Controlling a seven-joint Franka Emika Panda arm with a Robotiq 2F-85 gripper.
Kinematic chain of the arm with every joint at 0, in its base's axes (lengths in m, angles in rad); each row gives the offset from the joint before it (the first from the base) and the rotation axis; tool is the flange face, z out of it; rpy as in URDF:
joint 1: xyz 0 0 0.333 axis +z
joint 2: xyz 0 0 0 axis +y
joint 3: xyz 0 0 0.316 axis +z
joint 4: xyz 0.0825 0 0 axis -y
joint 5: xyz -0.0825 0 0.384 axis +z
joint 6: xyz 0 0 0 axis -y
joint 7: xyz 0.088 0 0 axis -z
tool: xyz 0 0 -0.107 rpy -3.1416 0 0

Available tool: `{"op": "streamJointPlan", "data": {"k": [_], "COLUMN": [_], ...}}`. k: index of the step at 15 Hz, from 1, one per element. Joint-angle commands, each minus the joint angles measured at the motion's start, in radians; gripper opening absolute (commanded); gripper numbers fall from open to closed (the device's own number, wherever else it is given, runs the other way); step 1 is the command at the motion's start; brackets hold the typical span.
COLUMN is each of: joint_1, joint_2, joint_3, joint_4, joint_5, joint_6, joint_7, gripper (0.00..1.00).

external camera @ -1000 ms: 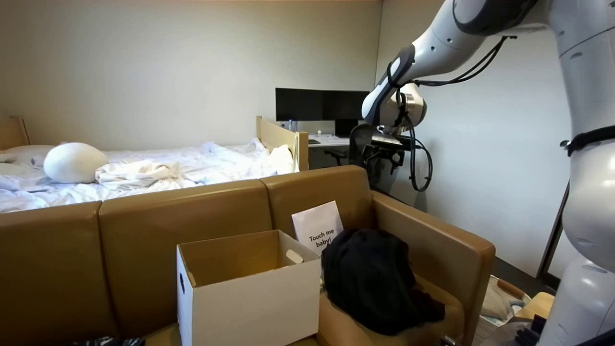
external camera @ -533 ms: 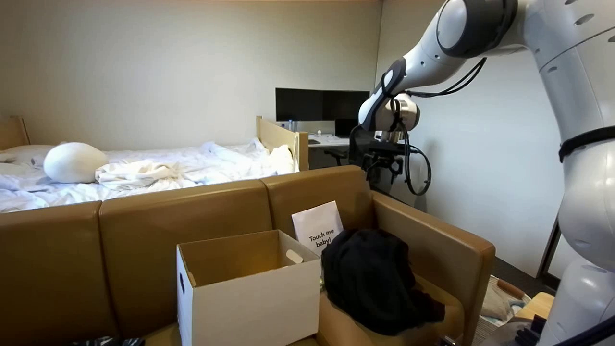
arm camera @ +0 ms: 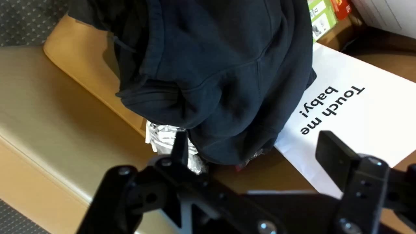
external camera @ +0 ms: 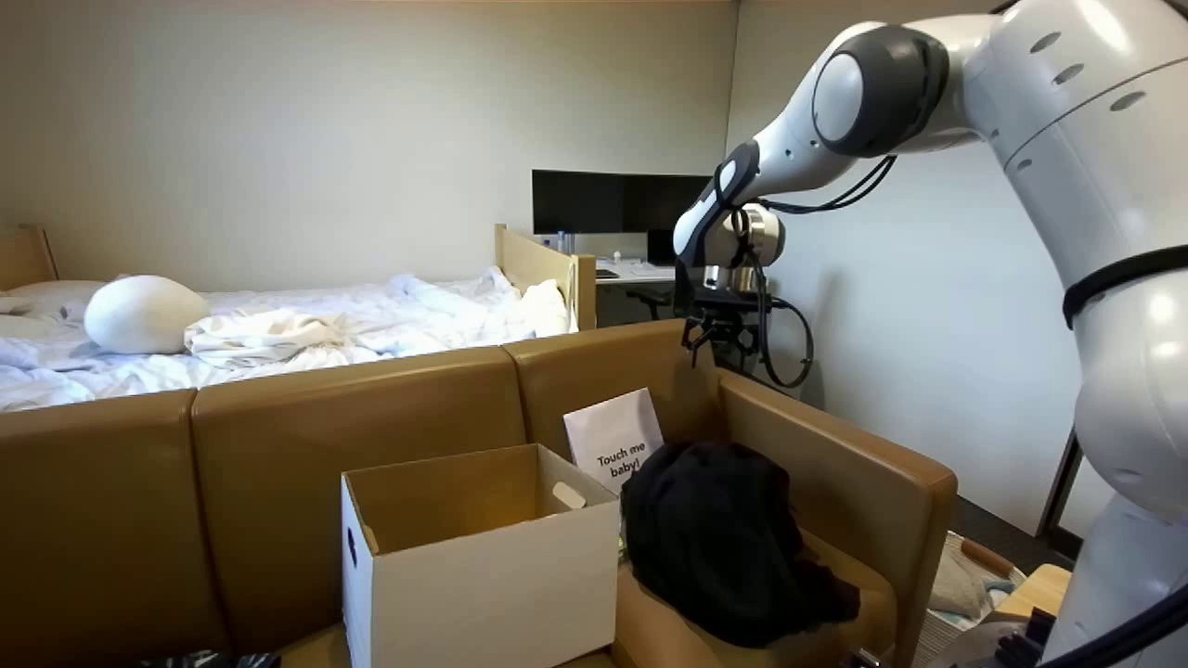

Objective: Put the black jersey inside the box

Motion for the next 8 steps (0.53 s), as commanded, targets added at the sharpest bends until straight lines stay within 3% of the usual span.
{"op": "streamJointPlan", "data": {"k": [1, 8], "joint_1": [-0.017, -0.046], "joint_2": [0.166, 0.499], "joint_3": [0.029, 0.024], "joint_4": [0.173, 0.481], "joint_5": [-0.015, -0.032], "joint_6": [0.008, -0.044], "joint_7": [0.032, 0.047], "gripper": [1.00, 1.00]}}
